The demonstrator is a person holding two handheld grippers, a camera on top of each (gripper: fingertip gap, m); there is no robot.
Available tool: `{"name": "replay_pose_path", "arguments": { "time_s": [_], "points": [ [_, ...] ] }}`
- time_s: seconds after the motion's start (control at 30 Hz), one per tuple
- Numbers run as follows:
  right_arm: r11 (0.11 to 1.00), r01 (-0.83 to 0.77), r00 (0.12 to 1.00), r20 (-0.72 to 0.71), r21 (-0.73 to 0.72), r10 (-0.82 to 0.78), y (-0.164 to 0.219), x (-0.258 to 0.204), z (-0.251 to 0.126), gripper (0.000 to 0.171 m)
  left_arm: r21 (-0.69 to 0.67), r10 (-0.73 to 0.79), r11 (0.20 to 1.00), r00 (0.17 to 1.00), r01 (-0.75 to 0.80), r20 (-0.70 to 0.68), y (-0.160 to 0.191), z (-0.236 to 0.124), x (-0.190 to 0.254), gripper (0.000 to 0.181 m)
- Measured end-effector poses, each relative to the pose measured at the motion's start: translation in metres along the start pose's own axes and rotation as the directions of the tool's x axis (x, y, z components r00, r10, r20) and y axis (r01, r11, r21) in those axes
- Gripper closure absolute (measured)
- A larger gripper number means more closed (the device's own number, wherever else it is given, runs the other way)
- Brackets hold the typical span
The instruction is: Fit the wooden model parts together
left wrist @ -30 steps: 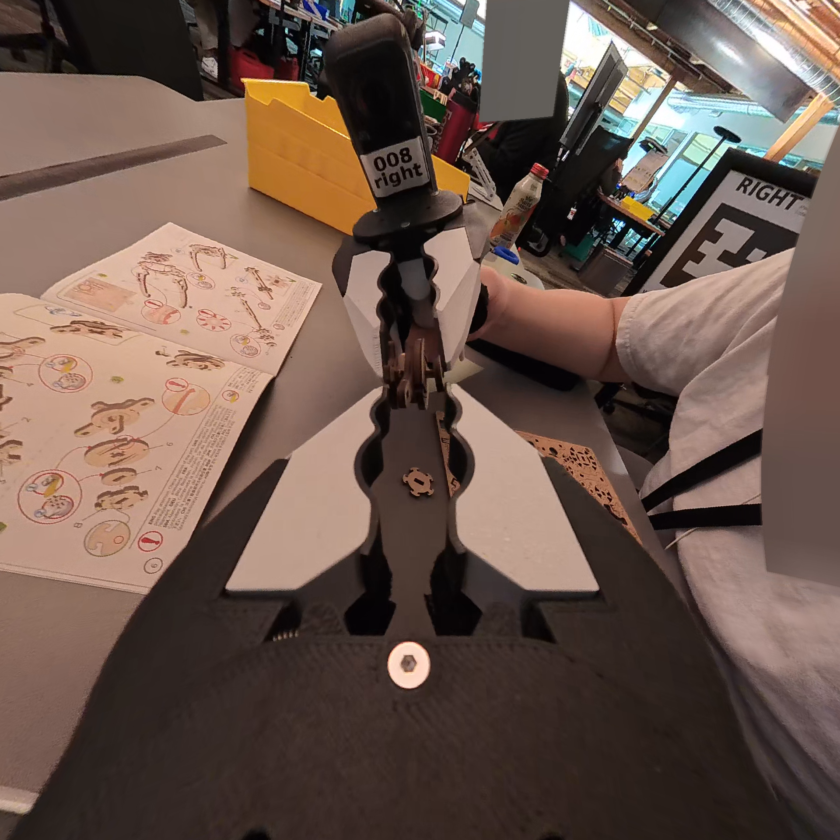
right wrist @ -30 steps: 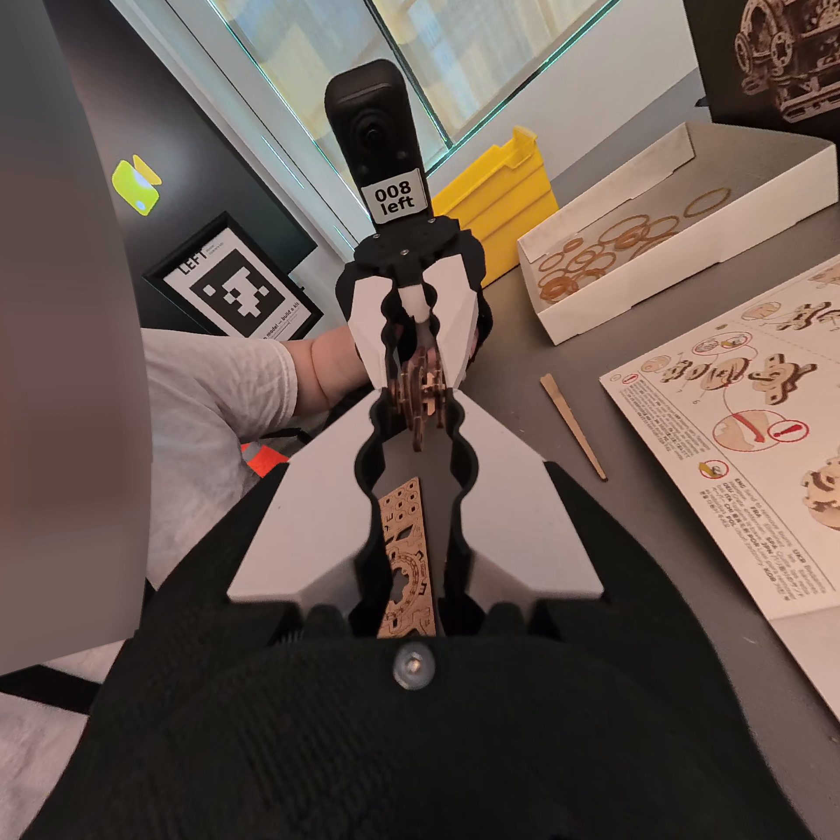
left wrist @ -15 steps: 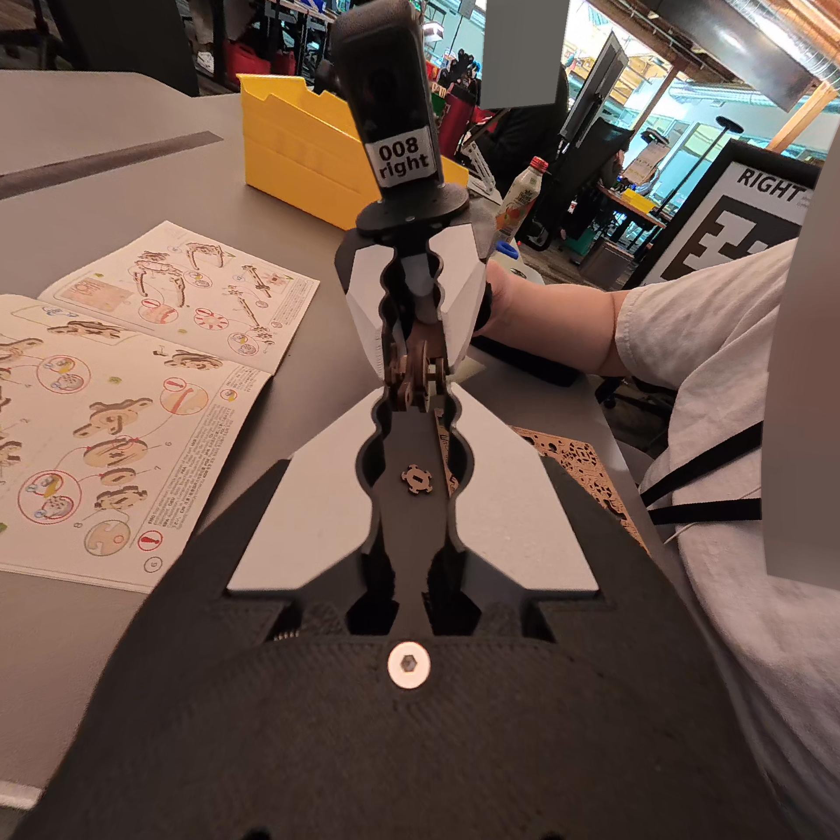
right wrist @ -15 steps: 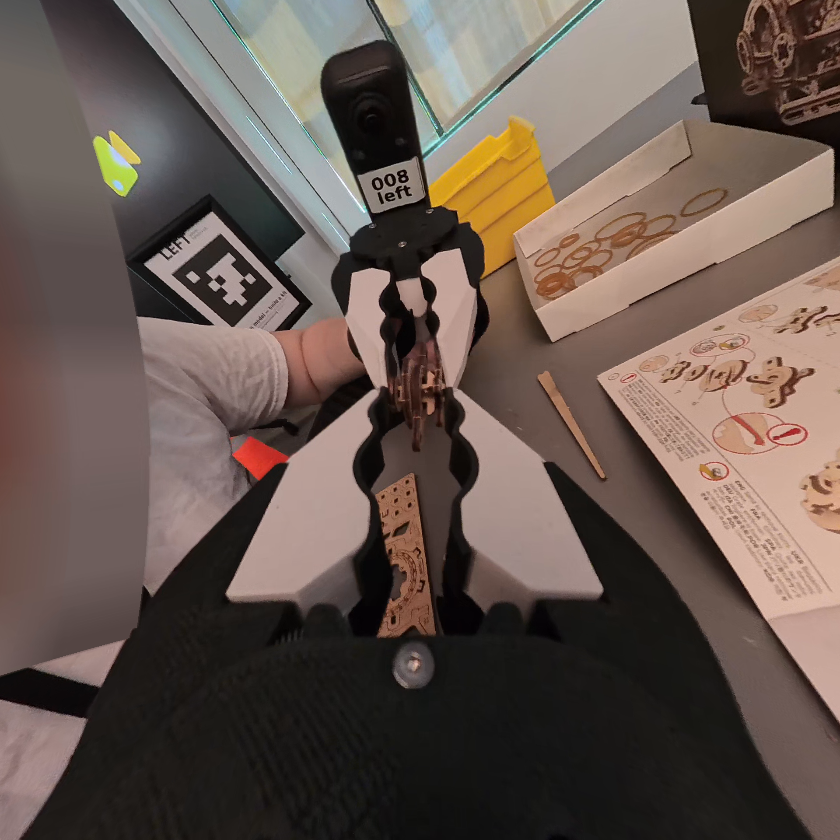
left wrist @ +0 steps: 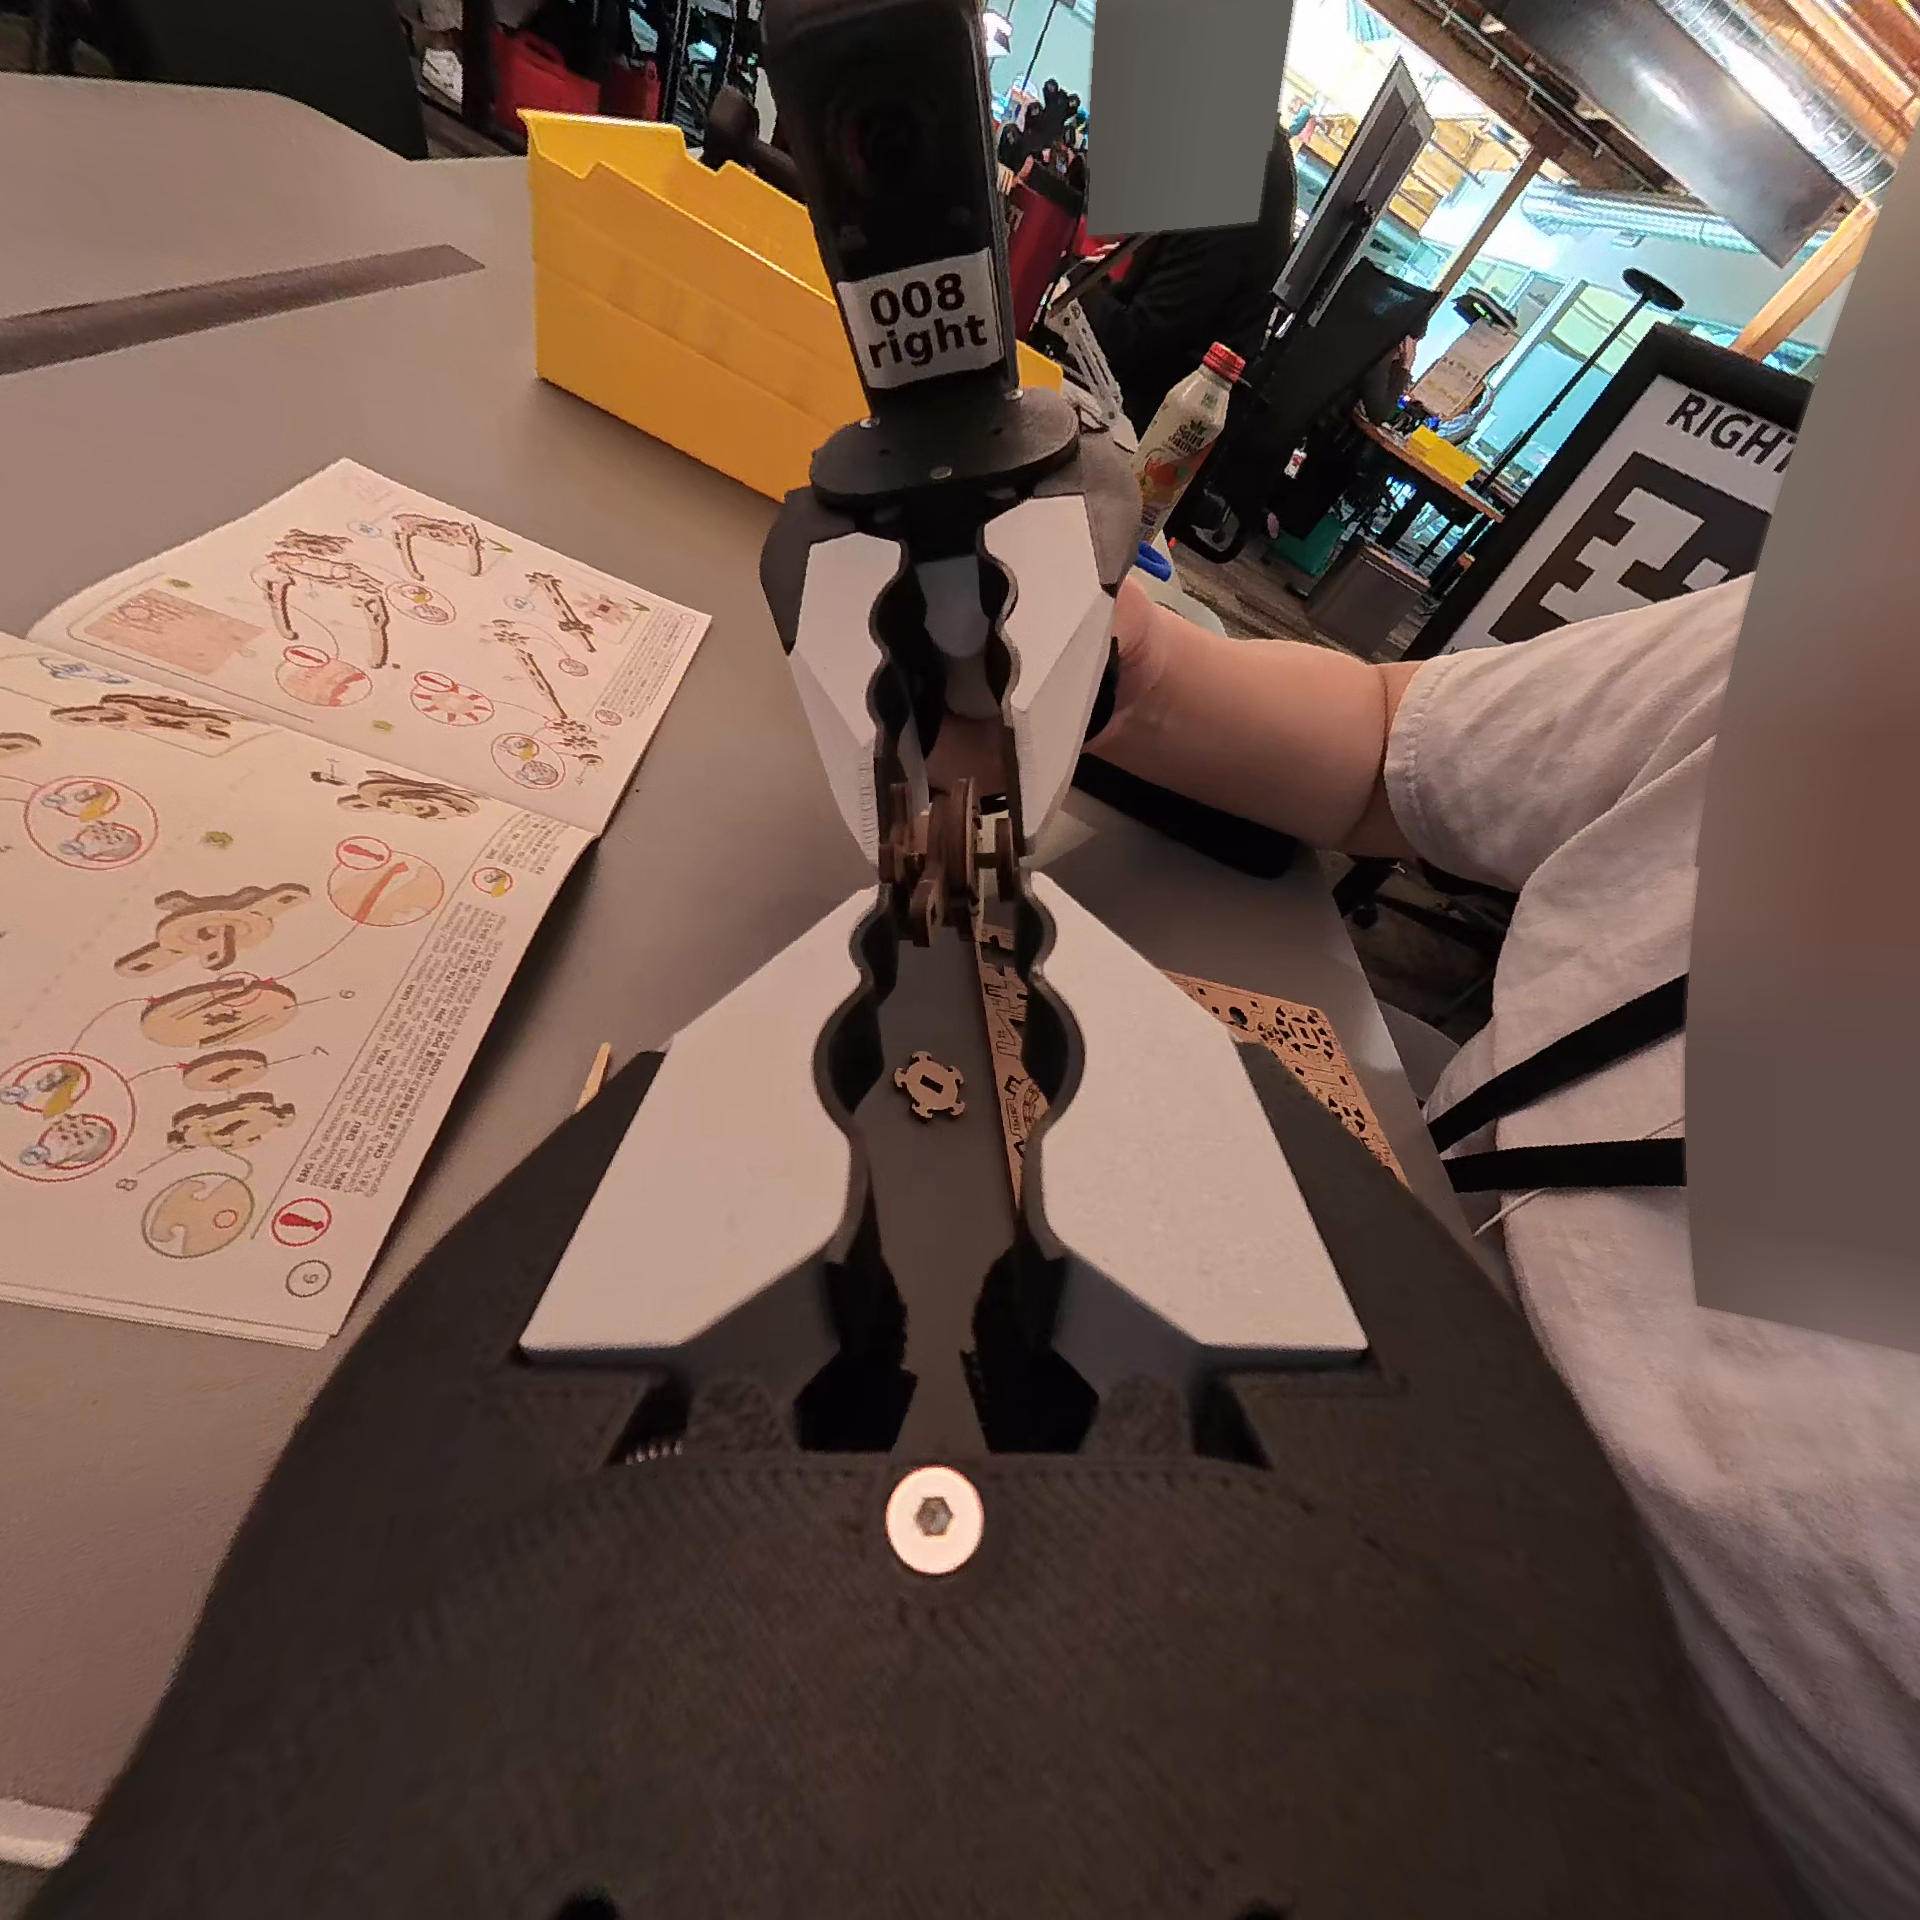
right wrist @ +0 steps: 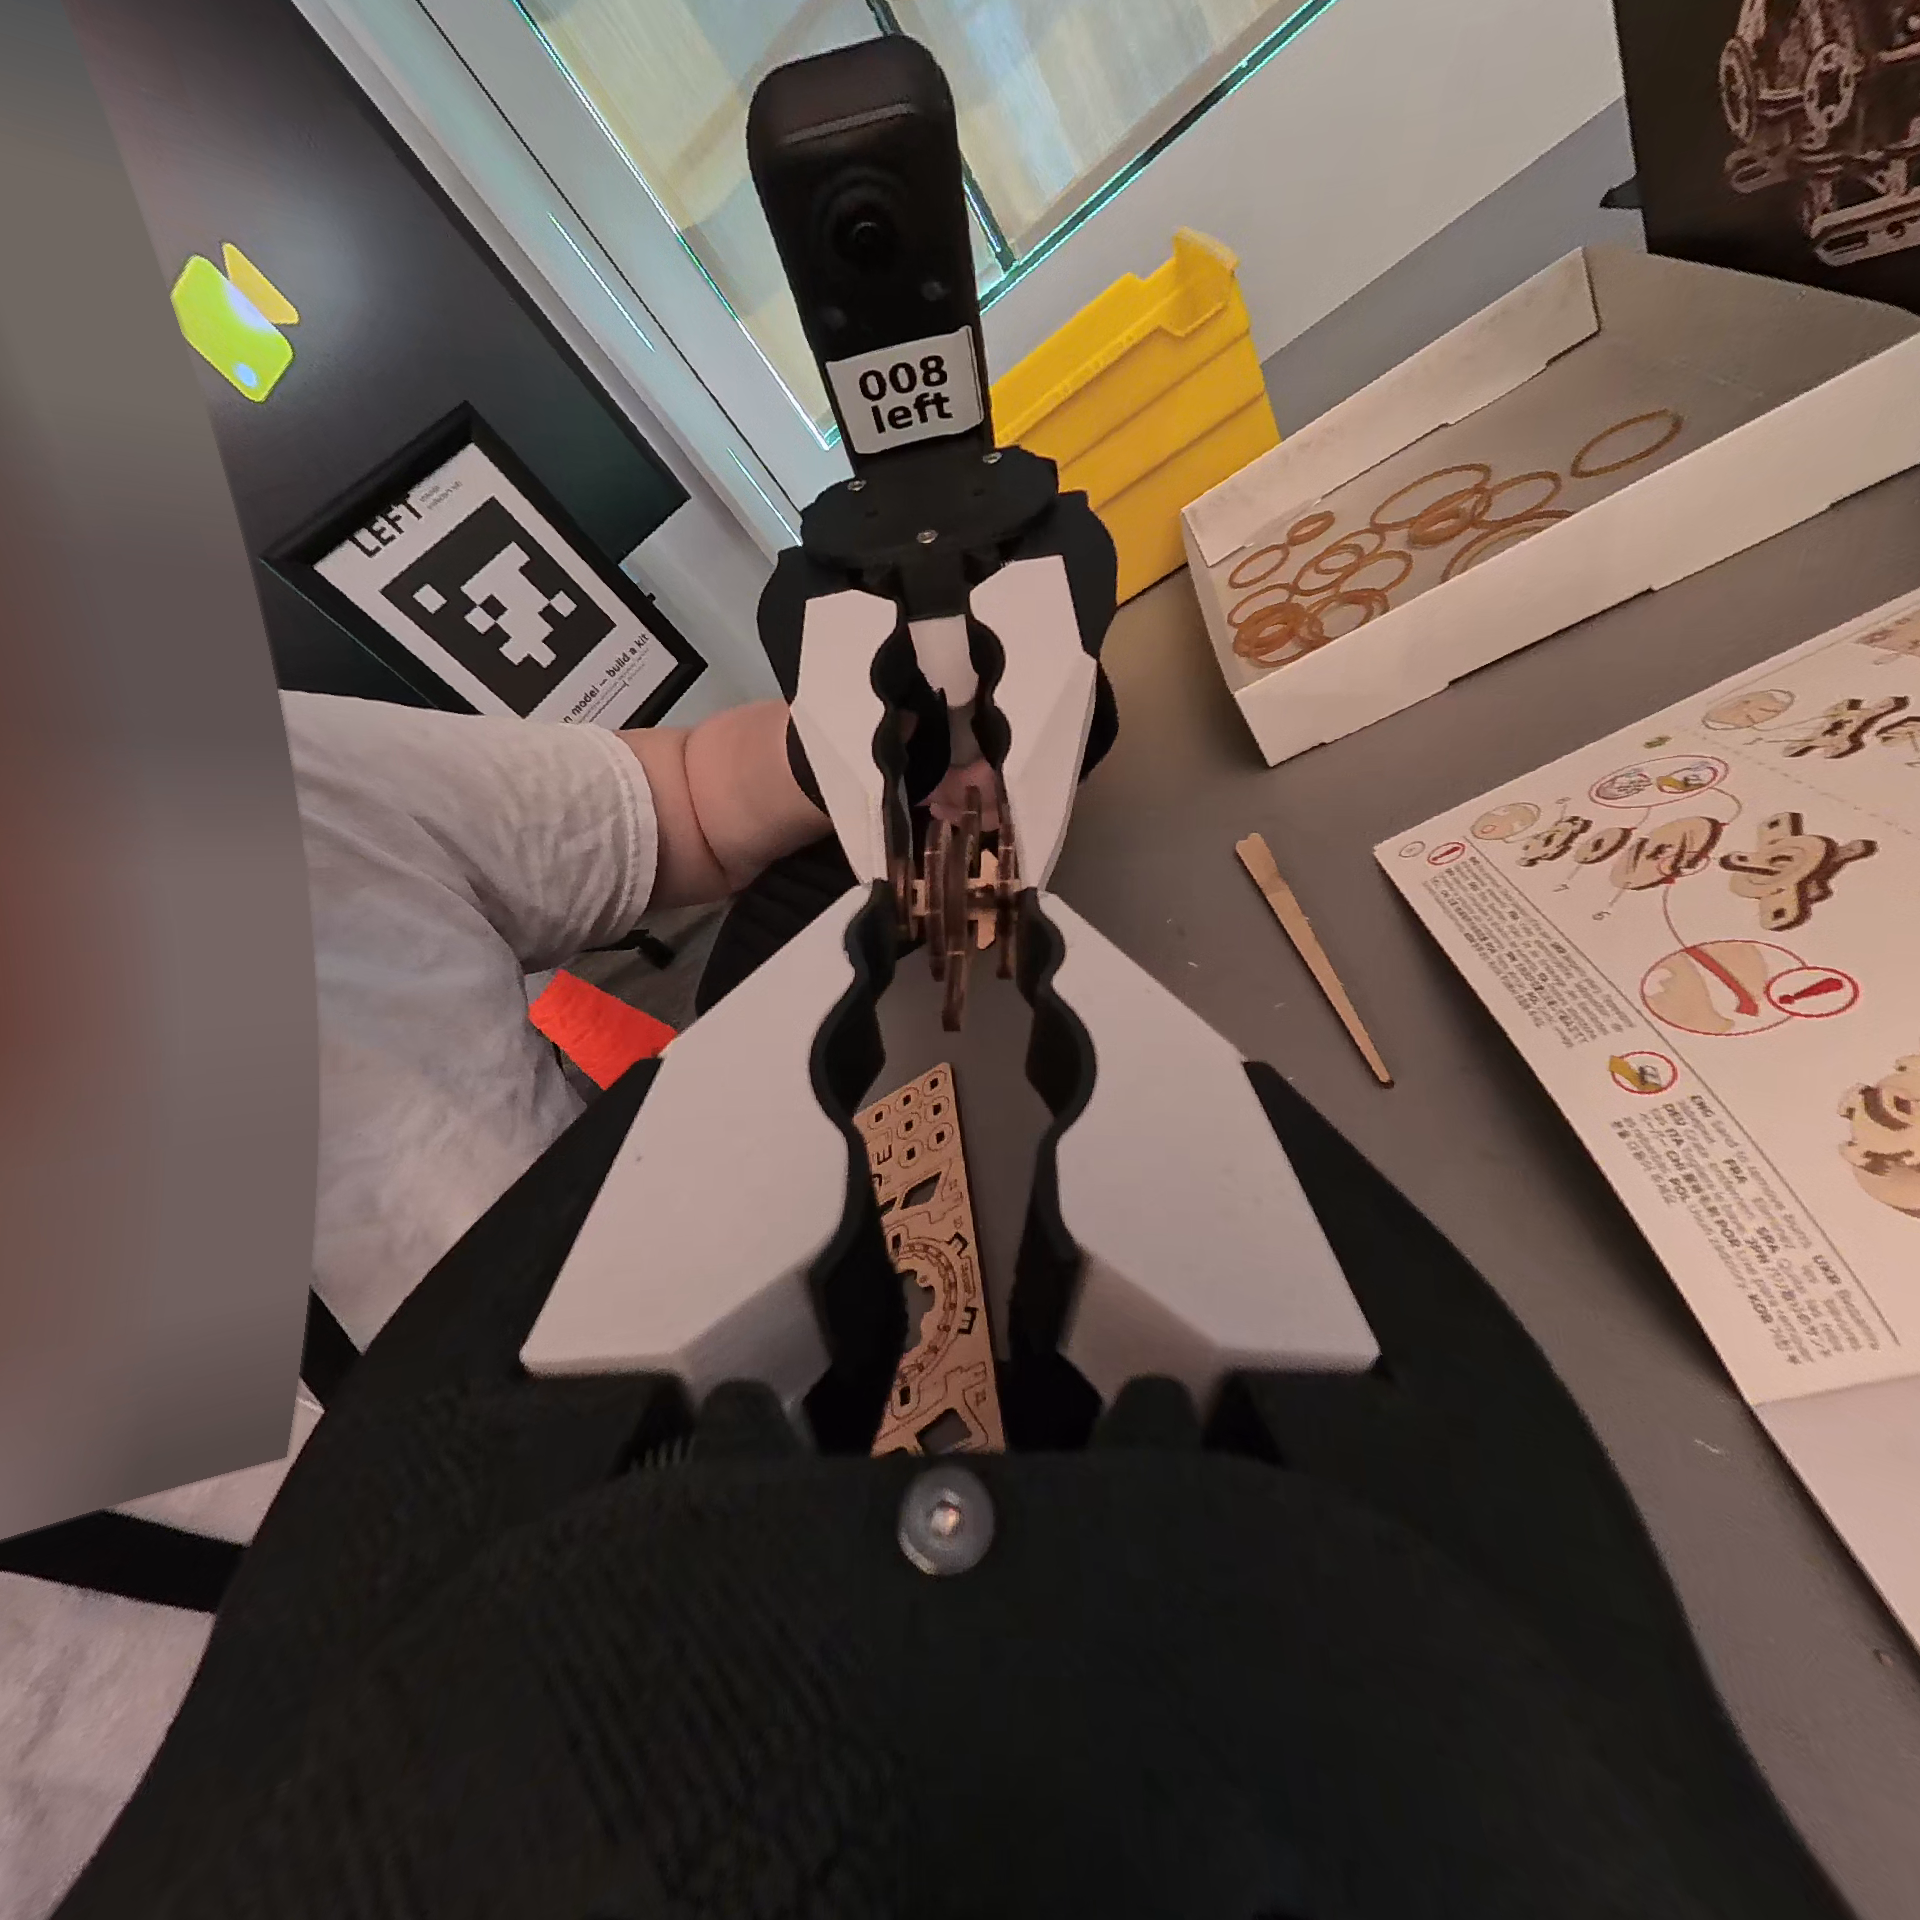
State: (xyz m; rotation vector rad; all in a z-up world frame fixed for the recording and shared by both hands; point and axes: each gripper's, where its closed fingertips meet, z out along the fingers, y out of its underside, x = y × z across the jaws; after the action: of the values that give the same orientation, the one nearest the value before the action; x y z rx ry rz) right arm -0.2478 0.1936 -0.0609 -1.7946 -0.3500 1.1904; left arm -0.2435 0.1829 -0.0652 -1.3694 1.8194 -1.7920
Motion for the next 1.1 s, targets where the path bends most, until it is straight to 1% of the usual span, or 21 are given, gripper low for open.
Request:
{"name": "replay_pose_path", "arguments": {
  "time_s": [0.47, 0.53, 0.6, 0.7, 0.77, 0.87, 0.97, 1.03, 1.1],
  "points": [
    [0.997, 0.060, 0.998, -0.009, -0.039, -0.060, 0.003, -0.004, -0.001, 0.149, -0.018, 0.038, 0.999, 0.999, -0.038, 0.003, 0.002, 0.002, 0.003, 0.161],
    [0.998, 0.054, 0.998, -0.021, -0.038, -0.055, 0.002, -0.002, -0.001, 0.149, -0.015, 0.043, 0.999, 0.999, -0.043, 0.012, 0.002, 0.002, 0.001, 0.161],
    [0.999, 0.025, 1.000, -0.001, -0.021, -0.025, 0.001, -0.002, -0.001, 0.148, 0.001, 0.052, 0.999, 0.999, -0.052, 0.009, 0.000, 0.001, 0.001, 0.161],
    [0.990, 0.053, 0.999, 0.003, -0.132, -0.053, 0.019, 0.005, -0.003, 0.148, -0.069, 0.055, 0.996, 0.998, -0.053, 0.027, 0.016, 0.010, -0.002, 0.161],
    [0.987, 0.021, 1.000, 0.009, -0.160, -0.019, 0.026, 0.008, -0.004, 0.148, -0.099, 0.014, 0.995, 1.000, -0.011, 0.025, 0.023, 0.013, -0.005, 0.161],
    [0.982, -0.100, 0.993, 0.049, -0.157, 0.109, 0.030, 0.010, -0.003, 0.148, -0.120, -0.056, 0.991, 0.998, 0.054, -0.011, 0.028, 0.013, -0.005, 0.159],
    [0.959, -0.219, 0.973, 0.037, -0.180, 0.230, 0.039, 0.020, -0.005, 0.148, -0.159, -0.026, 0.987, 0.999, 0.032, 0.039, 0.036, 0.012, -0.016, 0.151],
    [0.942, -0.269, 0.960, 0.022, -0.203, 0.279, 0.046, 0.026, -0.006, 0.149, -0.186, -0.007, 0.982, 0.997, 0.020, 0.074, 0.041, 0.012, -0.023, 0.149],
    [0.930, -0.293, 0.951, 0.033, -0.221, 0.308, 0.051, 0.026, -0.004, 0.149, -0.206, -0.022, 0.978, 0.997, 0.037, 0.077, 0.046, 0.012, -0.025, 0.149]
  ]
}}
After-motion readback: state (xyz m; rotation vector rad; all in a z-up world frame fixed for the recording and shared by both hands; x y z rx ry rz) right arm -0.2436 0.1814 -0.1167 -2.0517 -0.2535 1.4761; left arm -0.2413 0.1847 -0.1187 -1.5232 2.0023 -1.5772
